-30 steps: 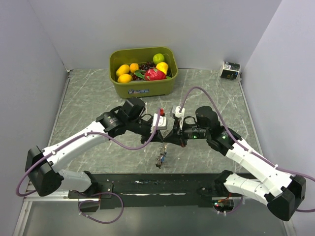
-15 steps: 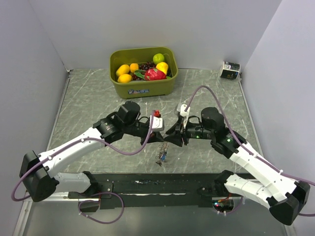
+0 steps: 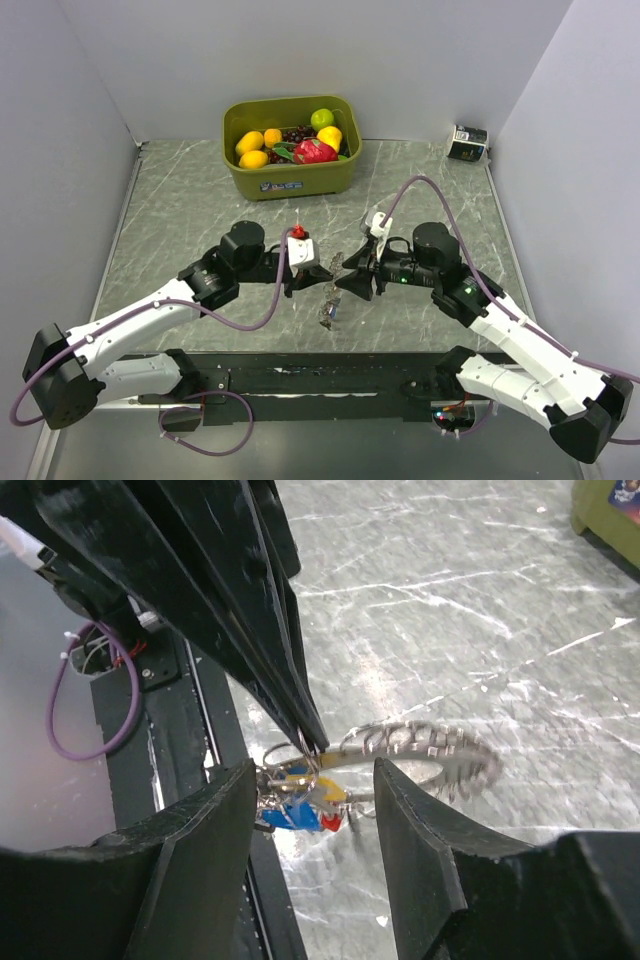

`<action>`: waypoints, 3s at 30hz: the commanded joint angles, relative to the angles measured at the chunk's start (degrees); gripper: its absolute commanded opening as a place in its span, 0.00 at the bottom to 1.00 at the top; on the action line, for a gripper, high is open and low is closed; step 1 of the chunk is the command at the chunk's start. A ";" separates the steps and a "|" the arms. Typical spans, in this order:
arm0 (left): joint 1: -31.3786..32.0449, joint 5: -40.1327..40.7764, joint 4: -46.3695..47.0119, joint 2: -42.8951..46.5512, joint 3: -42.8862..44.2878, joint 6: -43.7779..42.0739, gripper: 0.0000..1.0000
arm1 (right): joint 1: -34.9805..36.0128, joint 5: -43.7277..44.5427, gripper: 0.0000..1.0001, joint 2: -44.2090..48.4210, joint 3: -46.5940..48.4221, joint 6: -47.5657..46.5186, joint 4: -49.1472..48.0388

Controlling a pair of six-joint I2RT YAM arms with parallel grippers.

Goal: Put the keys on the keyring

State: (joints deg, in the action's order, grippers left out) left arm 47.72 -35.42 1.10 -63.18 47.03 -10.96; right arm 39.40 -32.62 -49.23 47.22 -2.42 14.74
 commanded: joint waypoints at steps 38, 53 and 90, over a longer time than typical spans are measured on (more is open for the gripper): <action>0.09 3.25 15.95 7.46 -4.05 4.63 0.01 | 0.33 -2.27 0.16 1.24 -3.98 0.22 -4.90; 0.09 2.55 16.65 7.72 -4.40 4.98 0.01 | 0.33 -2.36 0.00 1.24 -4.07 -0.40 -4.46; 0.17 -6.68 14.10 6.58 -3.26 2.08 0.01 | 0.24 -4.65 0.43 6.08 -4.86 1.80 -11.31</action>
State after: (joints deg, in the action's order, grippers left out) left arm 47.83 -39.88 11.55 -57.17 41.78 -7.92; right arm 39.40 -37.10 -45.01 40.34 -1.06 6.52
